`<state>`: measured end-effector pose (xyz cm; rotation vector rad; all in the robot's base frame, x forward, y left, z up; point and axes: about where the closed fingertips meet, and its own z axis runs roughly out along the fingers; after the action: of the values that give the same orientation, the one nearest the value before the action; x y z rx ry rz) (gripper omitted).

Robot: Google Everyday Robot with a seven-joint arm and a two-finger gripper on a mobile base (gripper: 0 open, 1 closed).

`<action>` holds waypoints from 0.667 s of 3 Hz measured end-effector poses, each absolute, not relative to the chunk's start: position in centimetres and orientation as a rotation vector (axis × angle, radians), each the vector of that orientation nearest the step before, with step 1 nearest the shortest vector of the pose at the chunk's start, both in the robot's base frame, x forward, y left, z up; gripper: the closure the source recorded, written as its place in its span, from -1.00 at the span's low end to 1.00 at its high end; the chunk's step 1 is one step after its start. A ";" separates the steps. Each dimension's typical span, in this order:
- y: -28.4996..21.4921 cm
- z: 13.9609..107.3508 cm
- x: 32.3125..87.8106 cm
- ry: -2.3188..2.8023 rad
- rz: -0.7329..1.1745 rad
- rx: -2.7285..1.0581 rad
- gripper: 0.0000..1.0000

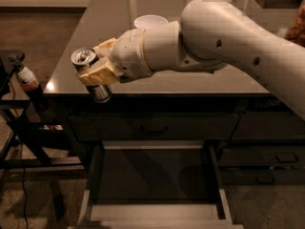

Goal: Place redbull can into middle drawer

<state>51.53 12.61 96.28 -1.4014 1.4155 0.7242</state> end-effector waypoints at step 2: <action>11.0 93.6 50.0 1.467 0.722 -1.371 1.00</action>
Offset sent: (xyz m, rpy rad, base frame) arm -0.0482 -0.0583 -0.0963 -0.0037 0.1321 -0.1260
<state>49.99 11.00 93.59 -1.3707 1.4666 0.7218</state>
